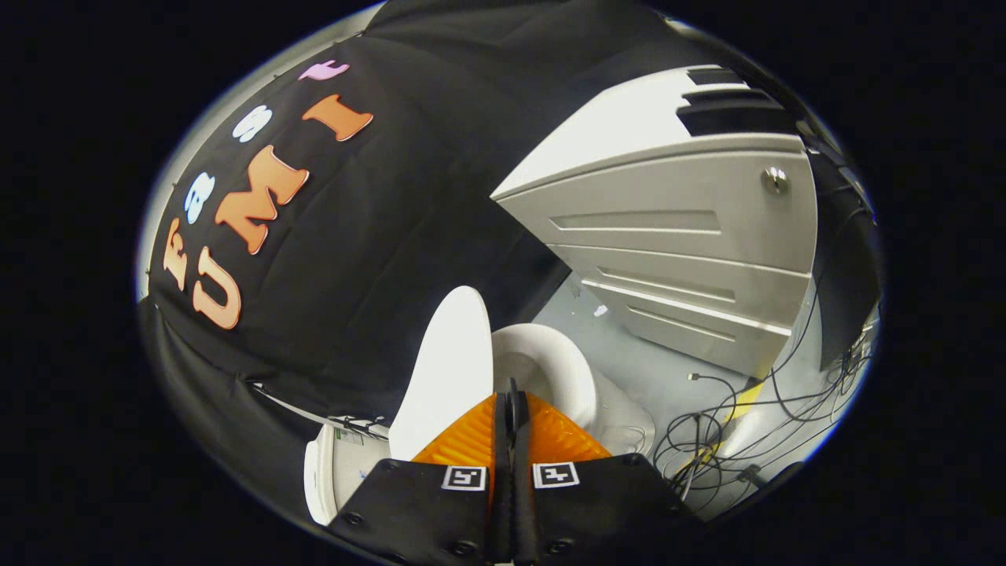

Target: Open the toilet lid.

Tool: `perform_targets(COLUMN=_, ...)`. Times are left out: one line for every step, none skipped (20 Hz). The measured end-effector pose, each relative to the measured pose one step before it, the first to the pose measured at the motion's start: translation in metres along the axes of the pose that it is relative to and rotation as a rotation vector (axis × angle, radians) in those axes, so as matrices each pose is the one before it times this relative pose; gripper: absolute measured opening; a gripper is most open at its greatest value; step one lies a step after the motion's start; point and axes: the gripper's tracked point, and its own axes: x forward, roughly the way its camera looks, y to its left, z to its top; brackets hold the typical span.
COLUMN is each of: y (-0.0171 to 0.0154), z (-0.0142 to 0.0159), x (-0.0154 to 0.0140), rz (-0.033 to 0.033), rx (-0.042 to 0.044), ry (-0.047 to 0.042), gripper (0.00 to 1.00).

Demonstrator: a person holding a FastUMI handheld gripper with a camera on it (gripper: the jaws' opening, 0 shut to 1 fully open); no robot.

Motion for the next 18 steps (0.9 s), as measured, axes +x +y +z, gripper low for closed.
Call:
perform_targets(y=0.00897, z=0.00209, x=-0.00418, rz=0.00291, rx=-0.02519, ry=-0.00084, gripper=0.08)
perform_targets(y=0.00915, z=0.00182, x=-0.00367, rz=0.00320, rx=-0.02989, ry=-0.00328, gripper=0.08)
perform_targets(y=0.00950, z=0.00179, x=-0.00443, rz=0.00562, rx=-0.03418, ry=-0.00292, gripper=0.08)
perform_targets(y=0.01007, z=0.00276, x=-0.00537, rz=0.00713, rx=-0.03092, ry=-0.00348, gripper=0.08)
perform_targets(y=0.01030, z=0.00260, x=-0.00454, rz=0.00988, rx=-0.02844, ry=-0.00371, gripper=0.08)
perform_targets(y=0.00936, z=0.00292, x=-0.00361, rz=0.00858, rx=-0.02077, ry=-0.00268, gripper=0.08)
perform_targets(y=0.00736, z=0.00187, x=-0.00307, rz=0.00311, rx=-0.01830, ry=0.00056, gripper=0.08)
perform_targets(y=0.00602, z=0.00129, x=-0.00227, rz=0.00046, rx=-0.02006, ry=-0.00092, gripper=0.08)
perform_targets(y=0.00615, z=0.00104, x=-0.00269, rz=-0.00105, rx=-0.00790, ry=0.00243, gripper=0.08)
perform_targets(y=0.00881, z=0.00292, x=-0.00336, rz=0.00150, rx=0.00544, ry=-0.00387, gripper=0.08)
perform_targets(y=0.00974, z=0.00229, x=-0.00447, rz=0.00666, rx=0.00103, ry=0.00194, gripper=0.08)
perform_targets(y=0.00821, z=0.00114, x=-0.00089, rz=0.00740, rx=-0.02396, ry=-0.00255, gripper=0.08)
perform_targets(y=0.00698, z=0.00040, x=-0.00323, rz=0.00183, rx=-0.03501, ry=-0.00042, gripper=0.08)
perform_targets(y=0.00656, z=0.00111, x=-0.00260, rz=0.00090, rx=-0.03552, ry=0.00233, gripper=0.08)
perform_targets(y=0.00613, z=0.00093, x=-0.00295, rz=-0.00114, rx=-0.02725, ry=-0.00128, gripper=0.08)
perform_targets(y=0.00733, z=0.00134, x=-0.00089, rz=0.00032, rx=-0.02163, ry=-0.00370, gripper=0.08)
perform_targets(y=0.00580, z=0.00136, x=-0.00123, rz=-0.00067, rx=-0.01902, ry=-0.00262, gripper=0.08)
perform_targets(y=0.00466, z=0.00125, x=-0.00206, rz=0.00053, rx=-0.01787, ry=-0.00405, gripper=0.08)
